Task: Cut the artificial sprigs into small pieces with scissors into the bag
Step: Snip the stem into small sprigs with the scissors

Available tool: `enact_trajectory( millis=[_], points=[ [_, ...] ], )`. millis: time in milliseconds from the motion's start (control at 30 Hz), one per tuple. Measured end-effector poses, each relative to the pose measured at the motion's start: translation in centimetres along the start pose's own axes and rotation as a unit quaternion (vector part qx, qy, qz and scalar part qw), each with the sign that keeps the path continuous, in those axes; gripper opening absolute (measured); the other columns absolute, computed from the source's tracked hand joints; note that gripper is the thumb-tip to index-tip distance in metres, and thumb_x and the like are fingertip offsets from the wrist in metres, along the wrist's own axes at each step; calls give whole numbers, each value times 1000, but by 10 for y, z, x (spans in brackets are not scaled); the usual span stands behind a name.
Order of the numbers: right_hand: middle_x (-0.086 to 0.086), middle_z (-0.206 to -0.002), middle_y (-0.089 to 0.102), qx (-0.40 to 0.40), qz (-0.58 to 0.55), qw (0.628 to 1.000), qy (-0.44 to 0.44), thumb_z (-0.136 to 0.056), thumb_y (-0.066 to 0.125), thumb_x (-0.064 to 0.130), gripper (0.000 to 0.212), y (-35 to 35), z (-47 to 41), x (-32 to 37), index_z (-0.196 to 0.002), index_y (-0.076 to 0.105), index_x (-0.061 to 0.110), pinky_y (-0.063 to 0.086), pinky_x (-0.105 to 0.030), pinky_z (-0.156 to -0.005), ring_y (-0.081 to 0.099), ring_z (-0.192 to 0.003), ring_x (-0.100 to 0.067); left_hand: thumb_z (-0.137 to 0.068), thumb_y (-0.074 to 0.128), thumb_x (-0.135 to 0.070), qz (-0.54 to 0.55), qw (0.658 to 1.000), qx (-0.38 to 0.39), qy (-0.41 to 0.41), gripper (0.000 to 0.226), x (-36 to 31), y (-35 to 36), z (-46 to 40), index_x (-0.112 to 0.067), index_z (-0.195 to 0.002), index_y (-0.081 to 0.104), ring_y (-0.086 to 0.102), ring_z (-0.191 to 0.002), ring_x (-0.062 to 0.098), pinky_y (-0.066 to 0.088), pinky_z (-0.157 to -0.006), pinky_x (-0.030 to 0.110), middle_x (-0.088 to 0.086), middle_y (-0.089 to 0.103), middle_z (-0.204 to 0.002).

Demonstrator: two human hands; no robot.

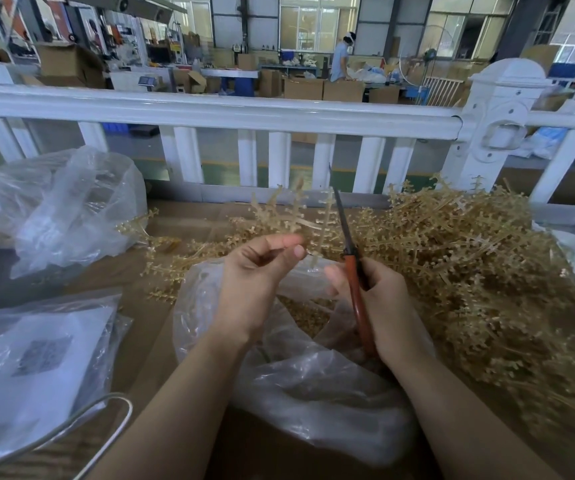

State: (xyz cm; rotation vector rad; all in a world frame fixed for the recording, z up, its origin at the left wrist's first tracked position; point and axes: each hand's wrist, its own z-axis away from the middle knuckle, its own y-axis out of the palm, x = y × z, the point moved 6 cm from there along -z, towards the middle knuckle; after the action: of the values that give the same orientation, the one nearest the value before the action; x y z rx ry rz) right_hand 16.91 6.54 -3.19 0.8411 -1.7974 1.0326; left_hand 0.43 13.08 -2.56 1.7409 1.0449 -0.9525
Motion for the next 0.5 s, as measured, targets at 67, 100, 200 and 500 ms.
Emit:
enact_trajectory(
  millis=[67,100,200,500],
  points=[
    [2,-83,78,6,-41,999,12,-87,74,41,24,2,-2,1,-91,75,18,46,-10,-57,66,-63,2,-80,74,-13,-32,999,29,-7,13,2,6,2,-14,-92,76,69,-87,11,53,-79,21,1,76,-89],
    [4,-82,78,3,-55,998,16,-89,74,36,17,2,-3,2,-91,76,19,44,-9,-55,64,-59,5,-79,74,-16,-44,998,41,-7,13,3,8,3,-16,-92,76,70,-88,10,52,-78,19,1,77,-90],
    [7,-76,77,-15,-96,995,18,-92,73,24,8,1,-6,-1,-86,74,19,48,-15,-55,65,-60,4,-77,74,-18,-71,995,66,-10,15,3,12,4,-16,-92,77,71,-90,16,54,-82,25,3,77,-92],
    [13,-60,67,-61,-93,993,27,-91,74,14,19,-4,-9,-6,-74,68,18,48,-12,-59,61,-58,2,-88,74,-12,-264,950,148,79,25,-2,21,12,-35,-97,78,69,-91,8,55,-83,30,-12,75,-94]
  ],
)
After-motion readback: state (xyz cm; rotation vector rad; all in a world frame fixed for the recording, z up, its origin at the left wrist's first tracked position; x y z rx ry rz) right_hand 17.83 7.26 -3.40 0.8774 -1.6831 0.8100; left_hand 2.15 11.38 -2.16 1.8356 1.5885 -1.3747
